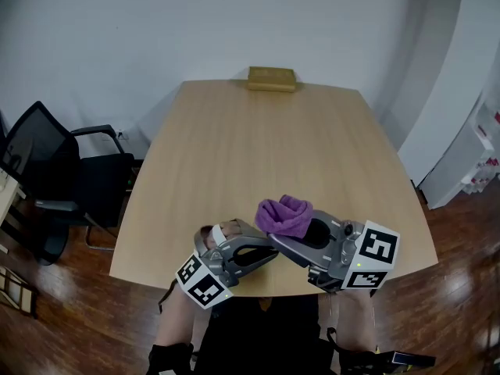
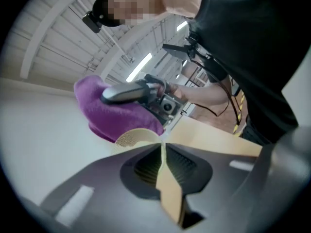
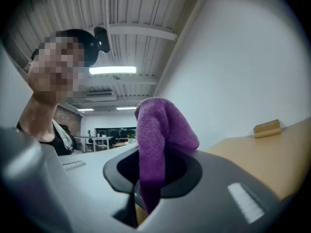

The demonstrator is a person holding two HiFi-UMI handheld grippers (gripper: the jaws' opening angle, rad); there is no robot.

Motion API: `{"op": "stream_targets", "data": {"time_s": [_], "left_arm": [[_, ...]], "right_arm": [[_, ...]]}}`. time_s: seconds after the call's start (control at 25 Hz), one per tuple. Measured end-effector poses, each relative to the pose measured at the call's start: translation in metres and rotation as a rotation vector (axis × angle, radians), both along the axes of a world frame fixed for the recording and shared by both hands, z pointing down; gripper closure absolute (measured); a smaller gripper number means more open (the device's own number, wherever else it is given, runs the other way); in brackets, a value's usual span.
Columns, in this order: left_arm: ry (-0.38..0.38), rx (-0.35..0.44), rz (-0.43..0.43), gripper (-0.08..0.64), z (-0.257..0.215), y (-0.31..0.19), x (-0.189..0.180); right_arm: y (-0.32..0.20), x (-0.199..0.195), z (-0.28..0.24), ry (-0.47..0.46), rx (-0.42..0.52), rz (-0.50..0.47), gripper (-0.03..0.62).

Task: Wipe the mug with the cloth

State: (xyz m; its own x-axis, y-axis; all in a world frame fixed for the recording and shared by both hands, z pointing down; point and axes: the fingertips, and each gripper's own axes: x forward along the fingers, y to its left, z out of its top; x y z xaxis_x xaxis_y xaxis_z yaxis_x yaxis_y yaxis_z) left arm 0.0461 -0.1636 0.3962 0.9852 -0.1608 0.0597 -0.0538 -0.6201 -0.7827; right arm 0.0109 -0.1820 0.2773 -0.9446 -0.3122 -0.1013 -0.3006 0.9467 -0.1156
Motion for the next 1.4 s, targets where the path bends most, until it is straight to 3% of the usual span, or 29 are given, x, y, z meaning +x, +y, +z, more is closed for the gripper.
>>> {"op": "stream_targets", "data": {"time_s": [0.08,0.24,0.32,0.4,0.56,0.68,0.8,0.88,1.0,1.16,1.24,1.32,1.4], "left_arm": [[-0.014,0.02,0.004,0.512,0.003,0.002,-0.001],[-0.004,0.042,0.031,0.512,0.002,0.01,-0.005],[0.002,0.046,0.05,0.512,0.0,0.014,-0.006],[-0.01,0.056,0.069,0.512,0.001,0.018,-0.006],[-0.098,0.096,0.075,0.512,0.011,0.019,-0.005],[-0.166,0.11,0.064,0.512,0.018,0.014,-0.003],[-0.166,0.082,0.065,0.511,0.02,0.014,-0.002],[-0.126,0.034,0.072,0.511,0.019,0.014,-0.004],[-0.024,-0.057,0.112,0.511,0.008,0.015,-0.008],[0.122,-0.171,0.208,0.511,-0.018,0.023,-0.027],[0.188,-0.254,0.279,0.511,-0.033,0.026,-0.043],[0.306,-0.385,0.41,0.511,-0.055,0.033,-0.06],[0.427,-0.515,0.569,0.512,-0.078,0.042,-0.072]], "right_arm": [[0.001,0.01,-0.011,-0.056,0.007,-0.019,0.534],[-0.051,0.076,-0.012,-0.105,-0.034,0.222,0.535],[-0.067,0.094,-0.001,-0.097,-0.078,0.279,0.534],[-0.07,0.09,0.012,-0.069,-0.112,0.262,0.534],[-0.053,0.046,0.031,0.011,-0.149,0.117,0.534],[-0.038,0.025,0.029,0.054,-0.132,0.052,0.535],[-0.016,0.009,0.021,0.069,-0.077,-0.001,0.534],[0.003,-0.002,0.011,0.033,-0.036,-0.078,0.534],[0.012,0.011,-0.009,-0.111,-0.015,-0.147,0.534],[-0.031,0.077,-0.015,-0.185,-0.012,0.103,0.535],[-0.036,0.095,-0.015,-0.182,0.012,0.139,0.534],[-0.025,0.1,-0.021,-0.244,0.05,0.038,0.535],[-0.004,0.096,-0.03,-0.353,0.079,-0.142,0.535]]}}
